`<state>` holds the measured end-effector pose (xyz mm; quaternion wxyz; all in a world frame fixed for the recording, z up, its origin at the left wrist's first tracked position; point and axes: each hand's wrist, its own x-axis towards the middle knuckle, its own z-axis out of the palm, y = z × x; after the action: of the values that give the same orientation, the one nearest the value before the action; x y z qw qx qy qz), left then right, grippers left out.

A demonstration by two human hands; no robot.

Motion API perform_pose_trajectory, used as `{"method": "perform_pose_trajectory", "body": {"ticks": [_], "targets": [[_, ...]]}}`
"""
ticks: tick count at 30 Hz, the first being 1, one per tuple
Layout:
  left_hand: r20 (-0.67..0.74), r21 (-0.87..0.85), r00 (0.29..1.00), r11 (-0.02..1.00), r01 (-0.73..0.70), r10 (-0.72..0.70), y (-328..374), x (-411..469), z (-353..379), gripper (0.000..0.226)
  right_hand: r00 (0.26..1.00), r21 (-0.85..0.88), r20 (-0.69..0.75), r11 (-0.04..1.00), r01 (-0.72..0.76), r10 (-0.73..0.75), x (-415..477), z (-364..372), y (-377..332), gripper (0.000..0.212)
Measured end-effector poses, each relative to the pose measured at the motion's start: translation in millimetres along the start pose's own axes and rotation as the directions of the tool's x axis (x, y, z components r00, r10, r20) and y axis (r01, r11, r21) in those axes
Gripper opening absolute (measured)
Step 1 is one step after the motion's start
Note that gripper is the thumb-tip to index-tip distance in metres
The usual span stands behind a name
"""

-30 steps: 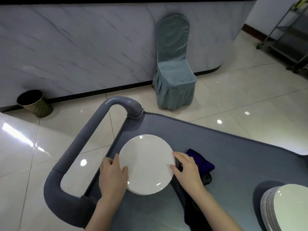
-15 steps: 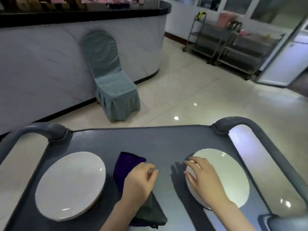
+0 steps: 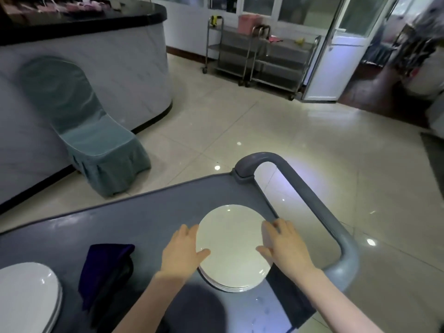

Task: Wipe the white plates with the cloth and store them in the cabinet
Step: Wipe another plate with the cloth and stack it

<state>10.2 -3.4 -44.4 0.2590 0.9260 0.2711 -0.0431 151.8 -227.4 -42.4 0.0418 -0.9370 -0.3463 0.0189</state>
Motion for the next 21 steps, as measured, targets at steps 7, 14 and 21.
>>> {"method": "perform_pose_trajectory", "body": {"ticks": [7, 14, 21], "targets": [[0.008, -0.380, 0.995, 0.921, 0.092, -0.096, 3, -3, 1, 0.054, 0.951, 0.430, 0.245, 0.858, -0.279, 0.186, 8, -11, -5, 0.070], [0.042, -0.682, 0.974, 0.706, 0.192, -0.224, -2, -10, -2, 0.054, 0.945, 0.585, 0.249, 0.744, -0.322, 0.213, 16, -21, -14, 0.058], [0.054, -0.876, 0.957, 0.446, 0.183, -0.286, -43, -39, -32, 0.049, 0.923, 0.898, 0.343, 0.230, -0.376, 0.173, 17, -24, -66, 0.021]]}}
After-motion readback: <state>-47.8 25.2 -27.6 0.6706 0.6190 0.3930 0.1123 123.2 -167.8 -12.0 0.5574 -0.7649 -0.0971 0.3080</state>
